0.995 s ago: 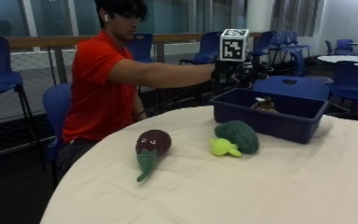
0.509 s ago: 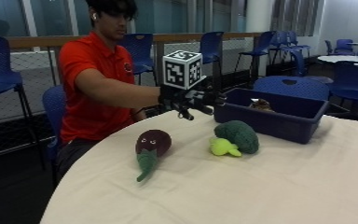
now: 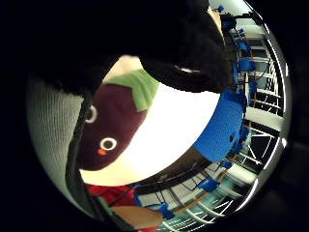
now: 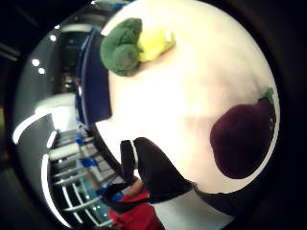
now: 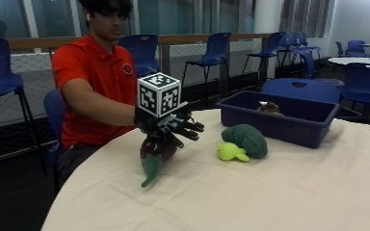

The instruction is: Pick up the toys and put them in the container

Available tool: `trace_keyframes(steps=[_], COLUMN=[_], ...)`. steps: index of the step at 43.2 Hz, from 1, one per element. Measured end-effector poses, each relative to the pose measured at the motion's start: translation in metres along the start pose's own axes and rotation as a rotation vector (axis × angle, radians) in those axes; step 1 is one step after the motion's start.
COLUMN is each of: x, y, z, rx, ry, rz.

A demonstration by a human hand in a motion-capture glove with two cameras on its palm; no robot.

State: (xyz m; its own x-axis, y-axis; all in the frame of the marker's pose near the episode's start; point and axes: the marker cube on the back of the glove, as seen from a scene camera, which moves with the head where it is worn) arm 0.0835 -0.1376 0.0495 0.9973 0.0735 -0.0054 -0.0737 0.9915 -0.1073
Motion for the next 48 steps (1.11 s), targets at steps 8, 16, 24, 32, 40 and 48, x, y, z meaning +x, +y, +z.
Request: trace_keyframes(steps=[8, 16, 24, 32, 40, 48], x=[0.013, 0.024, 0.026, 0.029, 0.026, 0.021], y=[0.009, 0.015, 0.024, 0.027, 0.025, 0.024], z=[0.022, 0.034, 0.049, 0.052, 0.049, 0.048], rx=[-0.052, -0.085, -0.085, -0.105, -0.134, -0.074], ry=[0.028, 0.007, 0.039, 0.050, 0.092, 0.120], rz=[0.014, 0.039, 0.078, 0.112, 0.135, 0.150])
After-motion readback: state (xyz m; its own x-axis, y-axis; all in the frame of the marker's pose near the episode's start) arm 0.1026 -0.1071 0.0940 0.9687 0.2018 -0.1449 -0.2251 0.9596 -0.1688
